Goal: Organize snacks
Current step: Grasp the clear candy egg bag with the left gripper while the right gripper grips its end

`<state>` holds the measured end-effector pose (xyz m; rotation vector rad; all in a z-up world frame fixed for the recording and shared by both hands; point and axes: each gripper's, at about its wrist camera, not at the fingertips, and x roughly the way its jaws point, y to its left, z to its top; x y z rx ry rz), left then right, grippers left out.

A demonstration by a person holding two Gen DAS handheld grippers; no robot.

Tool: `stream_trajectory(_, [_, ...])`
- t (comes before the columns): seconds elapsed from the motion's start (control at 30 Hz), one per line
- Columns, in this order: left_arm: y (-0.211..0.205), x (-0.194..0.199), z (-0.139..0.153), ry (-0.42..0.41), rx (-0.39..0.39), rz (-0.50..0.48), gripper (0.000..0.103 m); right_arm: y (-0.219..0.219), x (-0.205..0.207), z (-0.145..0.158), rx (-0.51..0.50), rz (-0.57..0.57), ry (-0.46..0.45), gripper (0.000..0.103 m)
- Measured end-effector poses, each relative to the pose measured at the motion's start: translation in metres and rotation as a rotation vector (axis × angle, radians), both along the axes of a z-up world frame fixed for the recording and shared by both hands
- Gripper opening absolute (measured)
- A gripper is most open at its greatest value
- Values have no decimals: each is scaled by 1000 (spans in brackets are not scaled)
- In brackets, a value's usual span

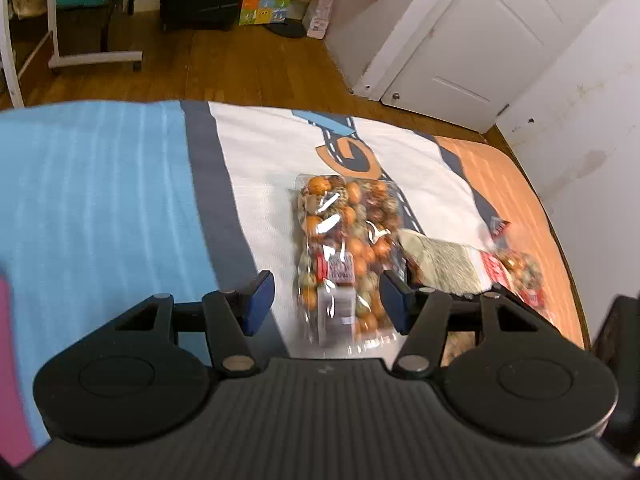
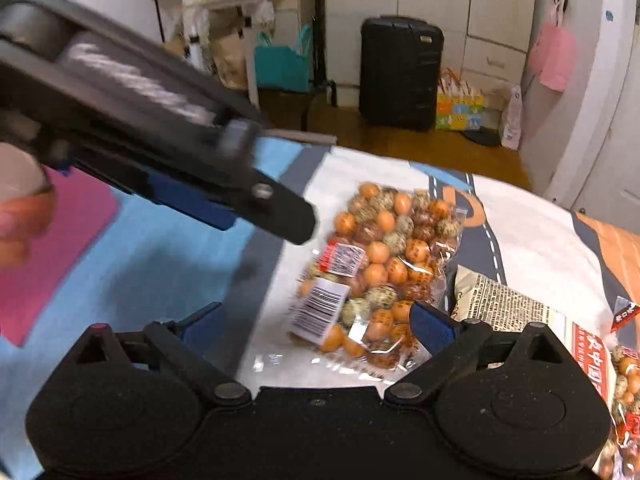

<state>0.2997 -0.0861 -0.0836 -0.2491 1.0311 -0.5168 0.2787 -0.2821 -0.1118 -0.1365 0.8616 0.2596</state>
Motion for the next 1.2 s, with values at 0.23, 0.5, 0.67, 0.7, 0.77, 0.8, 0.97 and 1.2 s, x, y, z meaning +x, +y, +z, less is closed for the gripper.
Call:
stream_trajectory(0.23, [-22, 10, -40, -47, 23, -37, 57, -9, 4, -10, -7, -14, 36, 100])
stream_trajectory(0.5, [-24, 17, -56, -23, -61, -56, 56, 1, 5, -20, -52, 6, 30, 103])
stream_trajectory(0.67, [-19, 17, -56, 3, -75, -76, 53, -2, 11, -19, -37, 13, 56, 103])
stream_trajectory(0.7, [-18, 17, -55, 9, -82, -78, 53, -2, 10, -17, -30, 4, 57, 103])
stream_trajectory(0.77, [-16, 18, -54, 32, -94, -88, 53, -4, 12, -17, -4, -7, 47, 103])
stream_trajectory(0.8, [-14, 19, -54, 46, -106, -95, 53, -6, 10, -18, 6, -2, 40, 103])
stream_trajectory(0.97, [5, 13, -49, 125, -191, -94, 53, -11, -1, -15, 72, 33, 18, 100])
stream_trajectory(1.2, [18, -5, -47, 169, -118, -56, 52, 8, -16, -20, 72, 83, 17, 101])
